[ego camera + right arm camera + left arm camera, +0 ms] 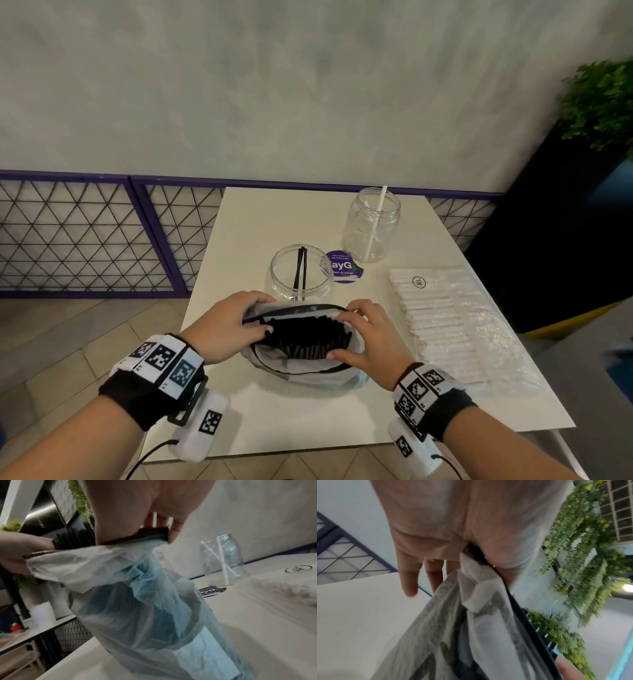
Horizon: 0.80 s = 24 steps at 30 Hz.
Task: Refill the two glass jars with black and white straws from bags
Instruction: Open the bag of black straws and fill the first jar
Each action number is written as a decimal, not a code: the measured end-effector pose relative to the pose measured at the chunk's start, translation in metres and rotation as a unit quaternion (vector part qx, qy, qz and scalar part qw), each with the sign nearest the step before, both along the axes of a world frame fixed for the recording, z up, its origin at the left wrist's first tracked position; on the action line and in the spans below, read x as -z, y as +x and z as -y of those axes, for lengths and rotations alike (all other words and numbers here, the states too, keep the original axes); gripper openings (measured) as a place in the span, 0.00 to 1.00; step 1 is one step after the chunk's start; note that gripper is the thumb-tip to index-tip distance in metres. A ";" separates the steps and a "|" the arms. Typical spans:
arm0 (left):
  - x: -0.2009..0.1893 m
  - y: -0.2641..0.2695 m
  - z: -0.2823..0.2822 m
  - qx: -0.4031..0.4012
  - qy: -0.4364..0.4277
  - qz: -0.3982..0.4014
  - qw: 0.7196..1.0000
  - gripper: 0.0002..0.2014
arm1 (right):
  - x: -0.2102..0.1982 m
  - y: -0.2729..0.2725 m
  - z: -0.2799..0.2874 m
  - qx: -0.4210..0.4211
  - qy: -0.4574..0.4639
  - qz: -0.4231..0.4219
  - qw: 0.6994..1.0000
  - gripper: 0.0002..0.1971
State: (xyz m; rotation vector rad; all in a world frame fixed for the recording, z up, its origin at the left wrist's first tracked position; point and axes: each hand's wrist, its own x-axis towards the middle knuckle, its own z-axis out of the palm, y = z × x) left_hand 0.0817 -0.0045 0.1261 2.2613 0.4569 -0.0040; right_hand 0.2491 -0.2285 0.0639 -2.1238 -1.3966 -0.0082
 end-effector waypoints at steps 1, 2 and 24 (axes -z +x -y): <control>-0.002 0.001 0.003 0.000 0.031 0.005 1.000 0.17 | 0.001 0.001 0.001 0.001 -0.016 -0.014 1.000 0.37; -0.005 0.001 0.008 0.004 0.072 0.012 0.997 0.20 | 0.003 0.002 0.001 0.004 -0.032 -0.027 0.999 0.40; 0.013 0.028 0.040 0.057 0.302 -0.013 0.951 0.47 | -0.025 -0.034 -0.014 0.000 0.039 -0.183 0.982 0.46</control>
